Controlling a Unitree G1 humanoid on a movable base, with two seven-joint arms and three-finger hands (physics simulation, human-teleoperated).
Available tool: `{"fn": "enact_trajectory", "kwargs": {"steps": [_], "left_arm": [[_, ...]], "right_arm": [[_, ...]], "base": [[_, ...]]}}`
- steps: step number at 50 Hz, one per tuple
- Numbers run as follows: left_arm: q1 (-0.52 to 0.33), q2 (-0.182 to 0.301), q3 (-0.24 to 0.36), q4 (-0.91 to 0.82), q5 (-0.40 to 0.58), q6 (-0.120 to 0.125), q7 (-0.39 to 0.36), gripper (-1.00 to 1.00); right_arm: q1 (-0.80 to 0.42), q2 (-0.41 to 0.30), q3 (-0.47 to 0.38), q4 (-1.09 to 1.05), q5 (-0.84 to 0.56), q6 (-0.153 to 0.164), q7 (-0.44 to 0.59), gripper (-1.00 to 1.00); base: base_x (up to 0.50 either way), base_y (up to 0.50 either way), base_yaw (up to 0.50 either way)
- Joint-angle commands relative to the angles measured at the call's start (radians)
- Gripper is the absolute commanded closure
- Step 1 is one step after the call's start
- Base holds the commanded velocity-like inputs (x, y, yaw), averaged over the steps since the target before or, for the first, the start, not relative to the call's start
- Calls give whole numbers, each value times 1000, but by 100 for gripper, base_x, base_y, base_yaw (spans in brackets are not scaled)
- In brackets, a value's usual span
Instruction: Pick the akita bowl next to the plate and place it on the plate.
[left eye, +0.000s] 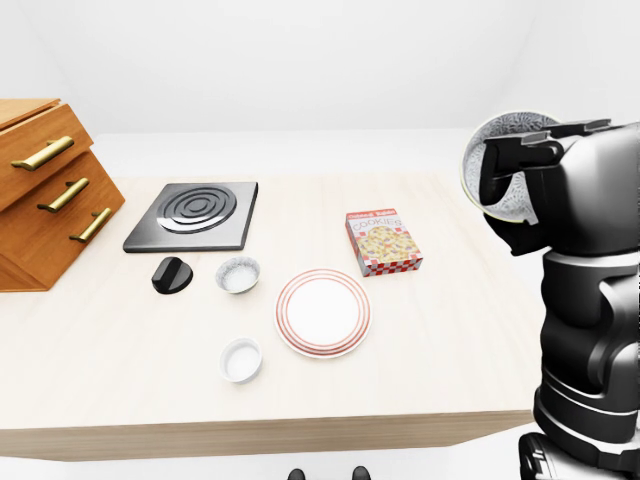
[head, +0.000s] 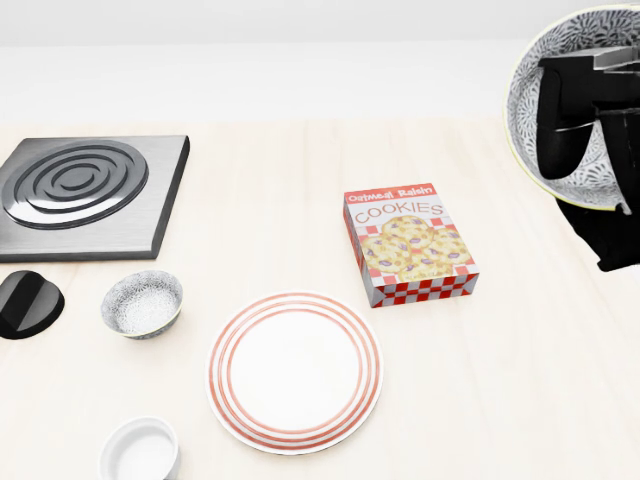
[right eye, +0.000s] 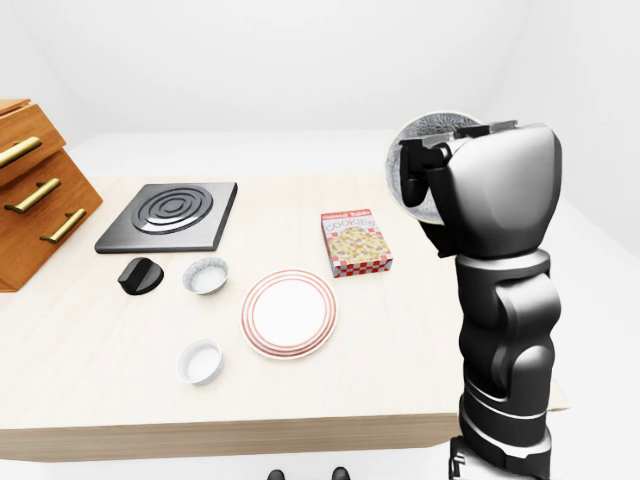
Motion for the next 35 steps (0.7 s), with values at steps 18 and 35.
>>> {"fn": "enact_trajectory", "kwargs": {"steps": [18,35], "left_arm": [[-3,-5,-27,26,11,0,1,-100],[0,-9,-31,24,11,0,4,-100]], "right_arm": [[145,443,432,-301,-91,0,333,100],[299,507,621,-219,-197,0,246,100]], "base": [[0,0,0],[0,0,0]]}}
